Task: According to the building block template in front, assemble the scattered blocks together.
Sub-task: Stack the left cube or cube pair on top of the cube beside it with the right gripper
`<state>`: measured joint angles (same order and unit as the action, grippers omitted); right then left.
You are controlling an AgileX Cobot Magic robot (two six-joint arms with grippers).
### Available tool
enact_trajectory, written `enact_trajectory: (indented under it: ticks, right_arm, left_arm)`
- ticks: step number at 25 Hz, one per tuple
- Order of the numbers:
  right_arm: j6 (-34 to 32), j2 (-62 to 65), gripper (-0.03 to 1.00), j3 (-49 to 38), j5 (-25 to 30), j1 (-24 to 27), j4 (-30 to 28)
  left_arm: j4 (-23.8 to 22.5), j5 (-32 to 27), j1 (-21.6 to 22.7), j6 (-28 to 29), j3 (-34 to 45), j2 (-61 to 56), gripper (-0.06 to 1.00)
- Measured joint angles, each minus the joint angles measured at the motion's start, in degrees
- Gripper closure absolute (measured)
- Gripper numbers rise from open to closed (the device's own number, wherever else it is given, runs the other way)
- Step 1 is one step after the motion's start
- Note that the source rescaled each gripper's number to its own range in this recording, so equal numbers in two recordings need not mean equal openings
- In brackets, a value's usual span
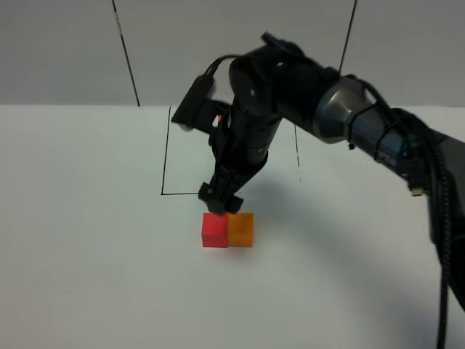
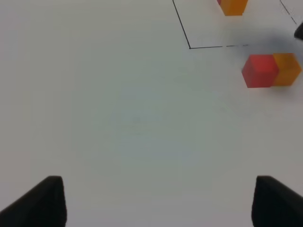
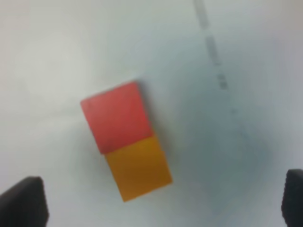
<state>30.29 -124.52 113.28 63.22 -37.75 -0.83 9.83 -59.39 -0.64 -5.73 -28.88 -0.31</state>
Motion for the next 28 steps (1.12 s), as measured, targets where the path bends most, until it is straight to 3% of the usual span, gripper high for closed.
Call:
enact_trajectory:
  ticks: [7,12,16,19,23,28]
  right_arm:
    - [-23.41,11.12,-0.03,-5.36,-7.30,0.98,-3.12]
    - [-38.54,20.16,-0.03,-17.62,-18.55,1.46,-10.01]
    - [-46.02,27.22,-0.03,-28.85,-27.64,1.46,-13.95]
    - [-47.87,29.96,-0.03,-33.64,-30.32,1.46,-15.19]
    - [-46.52,30.11,-0.03,-34.69,-29.68,1.36,-17.03]
    - [-32.81,26.64,-0.03,-34.26,-27.46,0.35,-17.60]
  left_arm:
    - [0.00,0.00,0.00,0.00,0.00,0.00,0.27]
    - [0.00,0.00,0.00,0.00,0.00,0.00,0.27]
    - [0.00,0.00,0.00,0.00,0.00,0.00,0.27]
    - [0.00,0.00,0.00,0.00,0.00,0.00,0.27]
    - [0.00,0.00,0.00,0.00,0.00,0.00,0.27]
    - [0.00,0.00,0.00,0.00,0.00,0.00,0.27]
